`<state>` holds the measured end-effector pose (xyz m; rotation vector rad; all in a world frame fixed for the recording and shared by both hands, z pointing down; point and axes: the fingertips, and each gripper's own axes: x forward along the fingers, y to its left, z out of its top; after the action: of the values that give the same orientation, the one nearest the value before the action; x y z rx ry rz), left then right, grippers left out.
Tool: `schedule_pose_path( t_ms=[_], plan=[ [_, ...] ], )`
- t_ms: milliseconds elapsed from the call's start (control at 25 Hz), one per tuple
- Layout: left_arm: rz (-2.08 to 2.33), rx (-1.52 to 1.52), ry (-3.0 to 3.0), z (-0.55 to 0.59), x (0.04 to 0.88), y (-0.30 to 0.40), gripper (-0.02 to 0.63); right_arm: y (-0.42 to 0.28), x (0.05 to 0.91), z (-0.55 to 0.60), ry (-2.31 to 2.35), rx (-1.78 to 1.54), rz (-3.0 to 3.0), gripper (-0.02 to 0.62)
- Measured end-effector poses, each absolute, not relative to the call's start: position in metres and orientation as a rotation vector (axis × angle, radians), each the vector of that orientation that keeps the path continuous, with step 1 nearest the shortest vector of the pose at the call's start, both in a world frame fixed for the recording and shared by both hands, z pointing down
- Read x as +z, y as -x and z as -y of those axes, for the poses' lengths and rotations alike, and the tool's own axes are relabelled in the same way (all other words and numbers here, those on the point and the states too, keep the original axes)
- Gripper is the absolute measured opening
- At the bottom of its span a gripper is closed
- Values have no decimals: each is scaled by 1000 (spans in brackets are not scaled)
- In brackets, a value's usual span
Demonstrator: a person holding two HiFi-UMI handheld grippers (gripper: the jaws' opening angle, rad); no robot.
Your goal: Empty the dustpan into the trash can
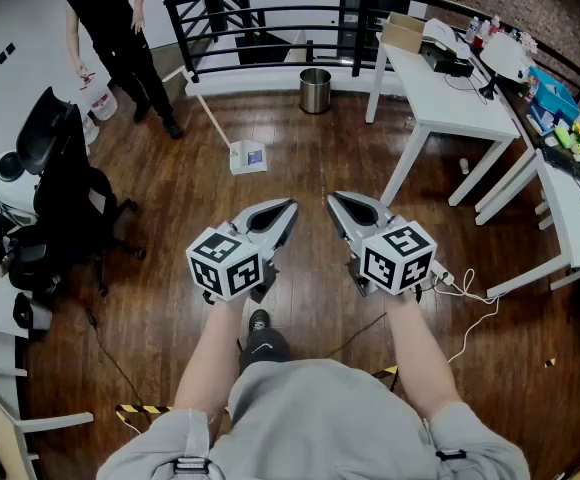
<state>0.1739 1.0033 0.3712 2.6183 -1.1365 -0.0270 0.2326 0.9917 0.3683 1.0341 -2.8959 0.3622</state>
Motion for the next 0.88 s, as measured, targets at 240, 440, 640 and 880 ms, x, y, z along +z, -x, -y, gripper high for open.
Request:
schedule_pose_path(
  t_ms=[240,440,640,880],
  plan=[
    [1131,-16,-2612,-942,385,-162,3,-225,383,-936,-1055,385,2883,-2],
    [1090,-38,-2632,-853,383,-137,5,-200,387,-856,-1096,387,2835,-2],
    [1025,-34,-2636,-766,381,-116,5,-177,383,-769,-1164,399,2785,-2],
    [1014,-13,-2625,-677,384,-91,5,-155,377,-681,-1201,386,2766,-2]
  ],
)
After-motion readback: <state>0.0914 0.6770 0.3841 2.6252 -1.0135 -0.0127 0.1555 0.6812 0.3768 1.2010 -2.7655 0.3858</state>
